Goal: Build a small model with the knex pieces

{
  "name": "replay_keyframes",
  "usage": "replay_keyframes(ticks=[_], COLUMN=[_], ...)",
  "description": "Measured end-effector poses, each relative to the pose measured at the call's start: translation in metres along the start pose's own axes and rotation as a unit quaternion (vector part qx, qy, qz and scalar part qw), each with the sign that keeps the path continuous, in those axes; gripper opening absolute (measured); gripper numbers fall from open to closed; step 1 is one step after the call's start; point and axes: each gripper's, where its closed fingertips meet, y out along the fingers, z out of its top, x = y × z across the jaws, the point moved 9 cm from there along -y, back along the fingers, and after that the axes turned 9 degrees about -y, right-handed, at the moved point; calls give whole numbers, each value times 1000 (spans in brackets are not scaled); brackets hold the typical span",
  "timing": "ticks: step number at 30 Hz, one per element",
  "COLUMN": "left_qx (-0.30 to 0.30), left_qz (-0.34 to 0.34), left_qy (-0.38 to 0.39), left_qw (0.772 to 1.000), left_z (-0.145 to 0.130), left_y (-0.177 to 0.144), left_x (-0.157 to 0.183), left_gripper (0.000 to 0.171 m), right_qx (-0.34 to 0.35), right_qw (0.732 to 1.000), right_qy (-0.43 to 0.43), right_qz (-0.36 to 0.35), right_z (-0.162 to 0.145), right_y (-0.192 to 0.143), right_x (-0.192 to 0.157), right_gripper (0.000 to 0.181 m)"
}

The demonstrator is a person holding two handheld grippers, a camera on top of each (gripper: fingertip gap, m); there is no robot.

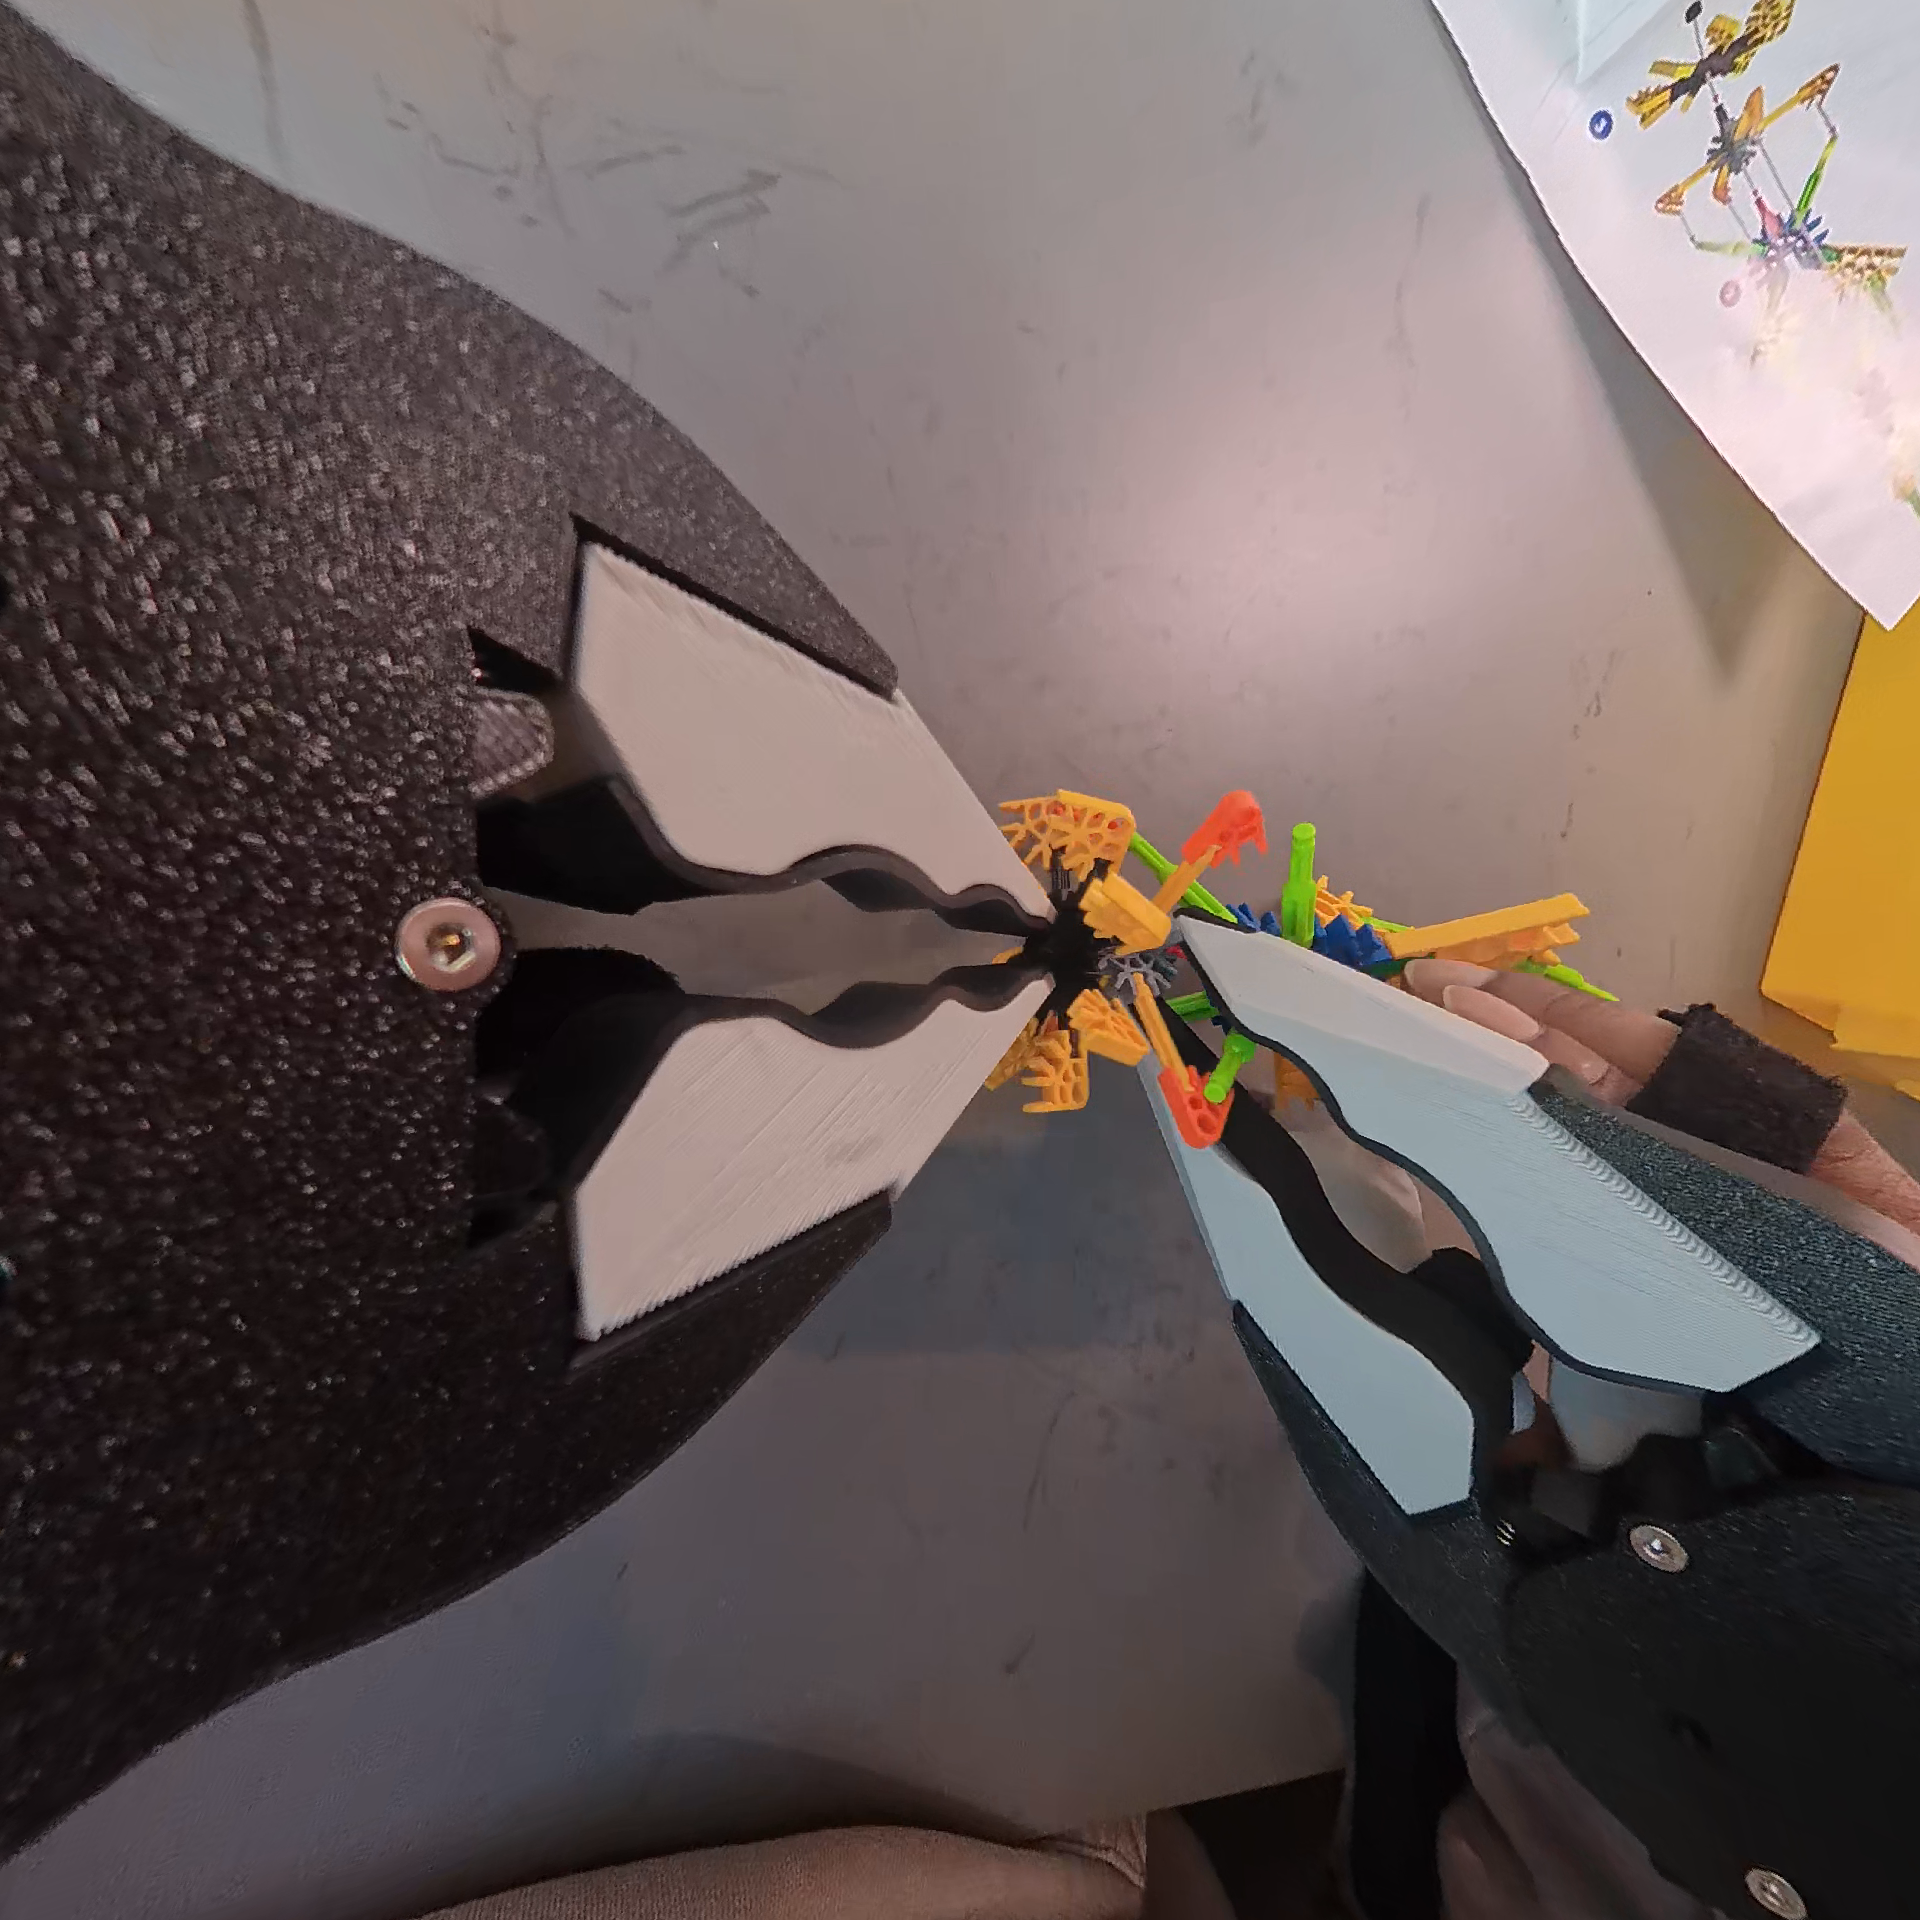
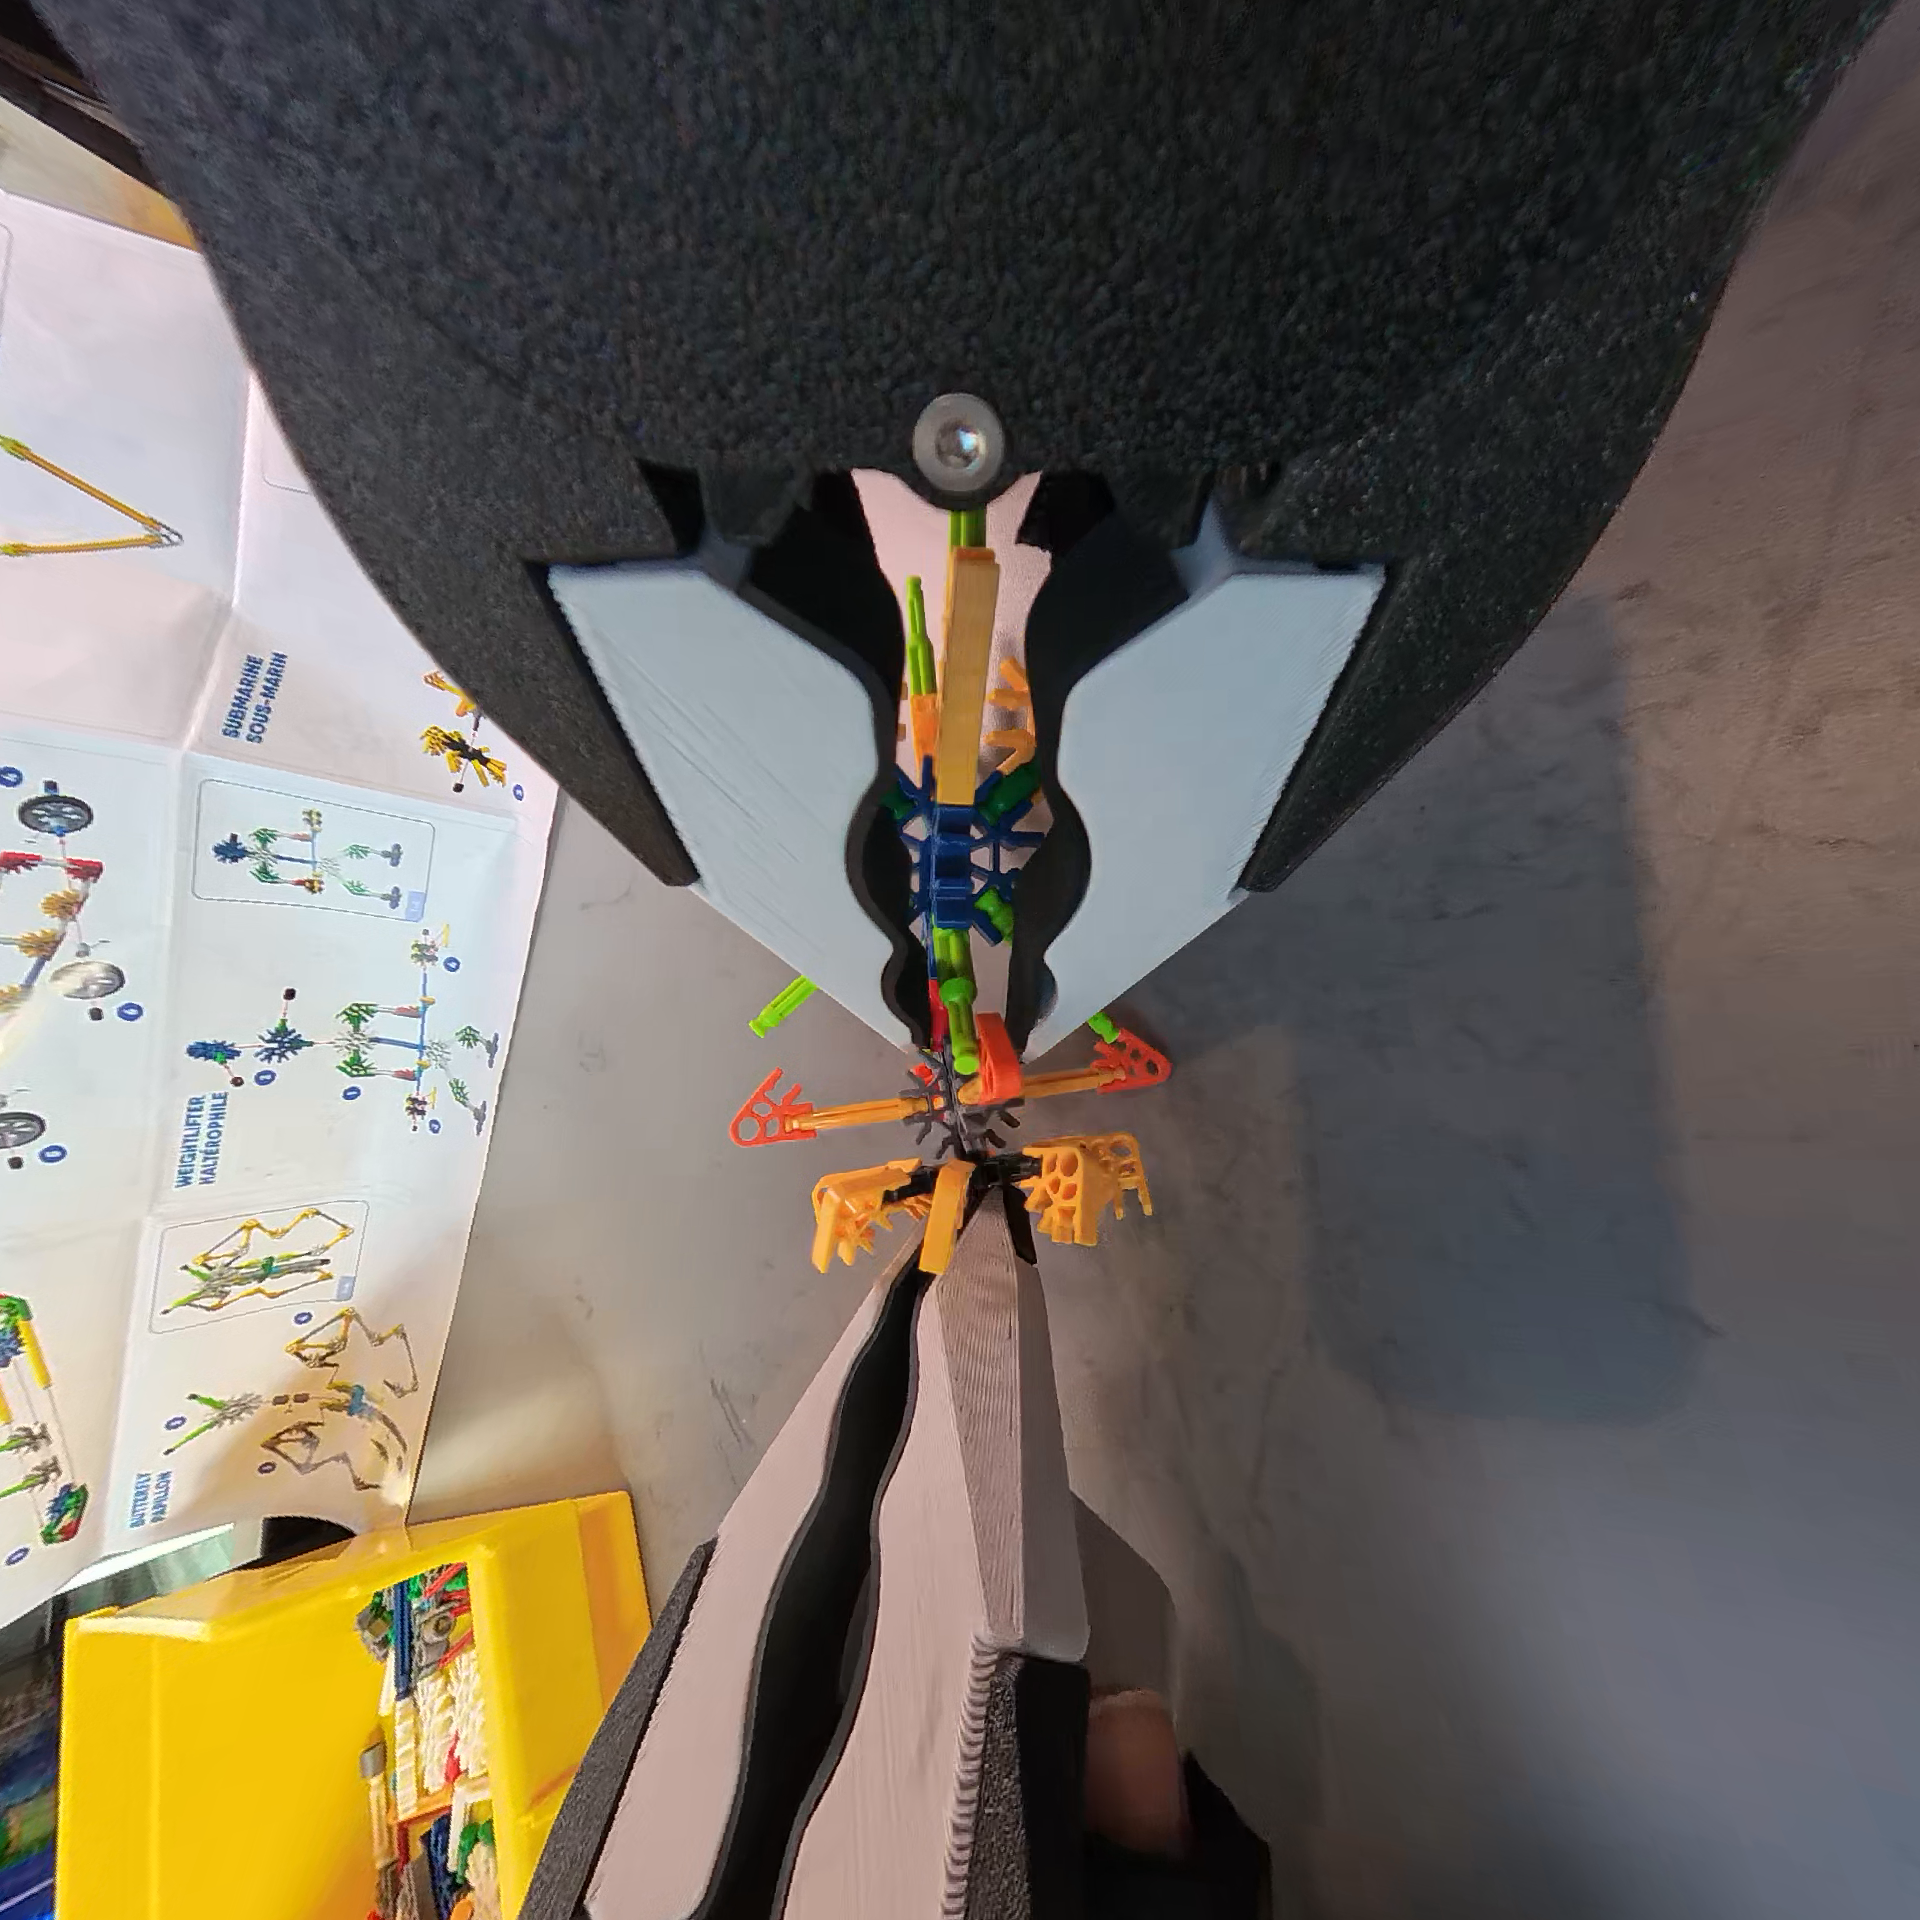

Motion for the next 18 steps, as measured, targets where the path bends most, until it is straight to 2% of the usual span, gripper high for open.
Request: replay_keyframes(ticks=[18], left_qx=[-9], left_qz=[-4], left_qy=[-9], left_qw=[1000], left_z=[1], left_y=[4], left_x=[1], left_gripper=[4], right_qx=[20], right_qw=[999], right_qy=[-23], right_qz=[-22], right_z=[-4], right_y=[-1], right_x=[-7], right_gripper=[5])
